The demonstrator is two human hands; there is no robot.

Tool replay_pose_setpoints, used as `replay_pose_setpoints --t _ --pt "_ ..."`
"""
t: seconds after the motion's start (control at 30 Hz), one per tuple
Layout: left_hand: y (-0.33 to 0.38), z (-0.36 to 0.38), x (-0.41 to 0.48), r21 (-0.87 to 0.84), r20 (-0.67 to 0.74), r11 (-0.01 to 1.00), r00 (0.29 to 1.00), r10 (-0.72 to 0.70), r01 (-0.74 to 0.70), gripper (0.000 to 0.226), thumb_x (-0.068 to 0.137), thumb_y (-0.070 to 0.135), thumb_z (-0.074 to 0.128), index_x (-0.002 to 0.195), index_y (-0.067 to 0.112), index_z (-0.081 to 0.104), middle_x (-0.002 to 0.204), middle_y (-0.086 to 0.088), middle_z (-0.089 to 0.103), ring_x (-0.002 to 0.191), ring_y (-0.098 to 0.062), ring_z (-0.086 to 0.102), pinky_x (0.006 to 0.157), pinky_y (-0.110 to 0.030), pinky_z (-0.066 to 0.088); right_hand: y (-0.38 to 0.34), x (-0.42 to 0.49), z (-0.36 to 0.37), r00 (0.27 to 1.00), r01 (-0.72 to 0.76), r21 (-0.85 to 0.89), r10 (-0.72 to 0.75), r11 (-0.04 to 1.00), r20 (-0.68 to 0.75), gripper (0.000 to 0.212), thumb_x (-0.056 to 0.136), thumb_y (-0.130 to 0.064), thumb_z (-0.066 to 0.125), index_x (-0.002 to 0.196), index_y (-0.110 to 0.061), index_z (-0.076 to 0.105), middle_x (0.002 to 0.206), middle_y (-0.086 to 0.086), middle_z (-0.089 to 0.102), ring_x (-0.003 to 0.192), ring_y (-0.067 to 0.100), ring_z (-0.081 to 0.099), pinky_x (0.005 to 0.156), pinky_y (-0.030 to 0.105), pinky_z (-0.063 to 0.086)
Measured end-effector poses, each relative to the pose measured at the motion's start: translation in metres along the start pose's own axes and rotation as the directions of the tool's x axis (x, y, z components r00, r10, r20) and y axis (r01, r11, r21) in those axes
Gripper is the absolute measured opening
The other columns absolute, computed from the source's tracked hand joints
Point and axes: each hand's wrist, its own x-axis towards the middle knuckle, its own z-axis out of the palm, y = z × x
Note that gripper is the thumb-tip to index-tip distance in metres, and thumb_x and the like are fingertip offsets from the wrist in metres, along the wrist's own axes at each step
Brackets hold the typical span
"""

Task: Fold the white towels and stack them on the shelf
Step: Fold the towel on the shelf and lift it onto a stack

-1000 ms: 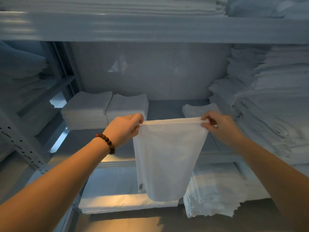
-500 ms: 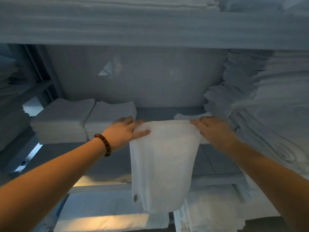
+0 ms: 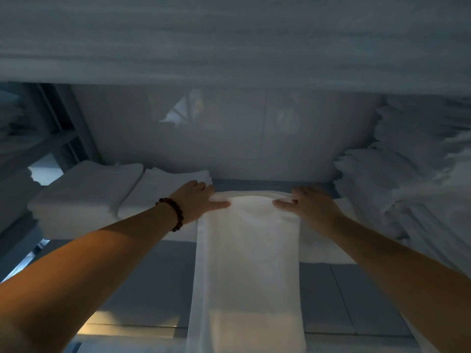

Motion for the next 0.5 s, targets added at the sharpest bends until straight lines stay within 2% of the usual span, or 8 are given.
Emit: replay_pose_setpoints --t 0.1,0.17,0.27,0.4,0.5 --pt "-0.006 0.027 0.031 0.091 0.088 0.995 0.996 0.032 -0.04 0.046 0.1 0.039 0.03 0.144 0.038 0.017 0.137 -0.016 0.037 0.117 -0.032 0.039 0.097 -0.034 0.03 -0.002 0.033 0.025 0.999 -0.035 -0.053 0.034 0.998 -0.026 0.062 0.093 -0.01 0.04 0.143 -0.042 0.023 0.126 0.013 0.045 0.114 0.028 0.047 0.099 0.038 0.032" --pt "-0.008 0.036 0.05 0.081 0.129 0.996 0.991 -0.036 0.025 0.047 0.099 0.044 0.026 0.144 0.033 0.024 0.141 -0.017 0.036 0.122 -0.034 0.037 0.102 -0.039 0.027 0.0 0.053 0.045 0.997 -0.054 -0.065 0.05 0.996 -0.051 0.058 0.092 -0.011 0.038 0.14 -0.044 0.03 0.123 0.012 0.047 0.11 0.03 0.048 0.094 0.037 0.032" --pt "-0.001 0.06 0.084 0.051 0.179 0.988 0.972 -0.153 0.146 0.042 0.1 0.038 0.024 0.142 0.039 0.029 0.142 -0.016 0.036 0.123 -0.036 0.038 0.101 -0.042 0.025 0.004 0.083 0.072 0.993 -0.091 -0.055 0.086 0.994 -0.084 0.052 0.094 -0.014 0.036 0.136 -0.046 0.036 0.124 0.012 0.047 0.107 0.032 0.047 0.09 0.037 0.034" --pt "-0.006 0.092 0.119 0.021 0.213 0.984 0.961 -0.179 0.178 0.056 0.092 0.055 0.038 0.134 0.018 0.047 0.137 -0.015 0.047 0.126 -0.032 0.04 0.106 -0.041 0.023 0.01 0.119 0.11 0.99 -0.138 -0.057 0.137 0.989 -0.019 0.05 0.097 -0.015 0.031 0.137 -0.046 0.035 0.13 0.012 0.043 0.111 0.034 0.045 0.095 0.039 0.035" --pt "0.001 0.116 0.129 0.111 0.185 0.984 0.97 -0.158 0.139 0.041 0.1 0.038 0.029 0.14 0.035 0.037 0.147 -0.014 0.033 0.134 -0.036 0.028 0.108 -0.044 0.018 0.009 0.13 0.134 0.99 -0.141 -0.077 0.141 0.987 -0.004 0.061 0.094 -0.006 0.034 0.142 -0.043 0.027 0.136 0.015 0.039 0.118 0.034 0.041 0.097 0.041 0.034"
